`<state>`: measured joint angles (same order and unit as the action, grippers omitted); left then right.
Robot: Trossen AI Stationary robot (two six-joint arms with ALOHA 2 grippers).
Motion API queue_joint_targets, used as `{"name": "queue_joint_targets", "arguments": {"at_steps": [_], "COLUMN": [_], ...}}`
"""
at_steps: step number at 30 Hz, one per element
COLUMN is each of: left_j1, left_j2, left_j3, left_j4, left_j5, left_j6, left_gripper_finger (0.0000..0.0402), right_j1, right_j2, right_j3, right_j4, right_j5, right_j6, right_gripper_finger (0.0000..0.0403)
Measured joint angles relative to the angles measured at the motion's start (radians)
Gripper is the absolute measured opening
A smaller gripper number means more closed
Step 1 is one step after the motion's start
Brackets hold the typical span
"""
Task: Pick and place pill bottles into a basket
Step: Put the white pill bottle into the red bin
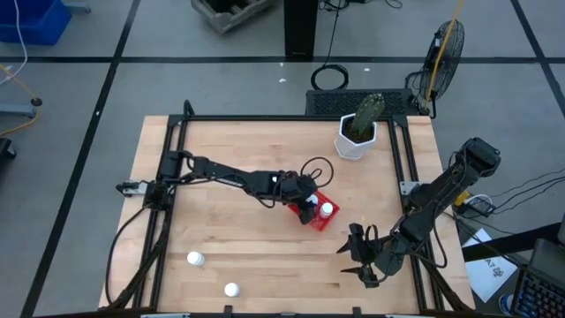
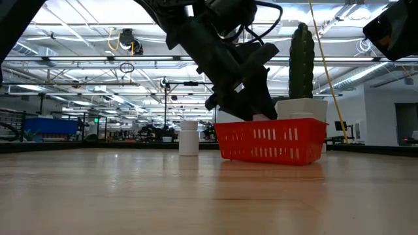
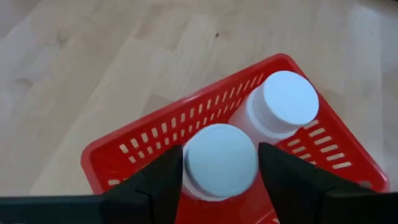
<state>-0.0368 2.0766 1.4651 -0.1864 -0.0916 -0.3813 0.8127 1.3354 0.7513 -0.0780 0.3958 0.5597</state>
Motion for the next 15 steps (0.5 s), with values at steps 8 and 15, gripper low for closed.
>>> {"name": "queue_joint_targets", "arguments": {"at_steps": [8,15], "left_j1": [-0.015,-0.014], "left_j2": [0.000,-0.039], "left_j3": [0.000,-0.001], "left_j4": [0.001,-0.007], "left_j5": [-0.013,-0.014], "left_j6": [0.020,0.058], "left_gripper_finger": [0.0216,0.0216], "right_j1": [0.000,0.000], "right_j2": [0.000,0.000], "right_j3": [0.000,-0.009], "right_j4": [0.000,0.012], "right_j5": [0.001,0.028], "right_j6": [-0.003,-0.015], "right_gripper_finger": [0.0256,0.0256]}}
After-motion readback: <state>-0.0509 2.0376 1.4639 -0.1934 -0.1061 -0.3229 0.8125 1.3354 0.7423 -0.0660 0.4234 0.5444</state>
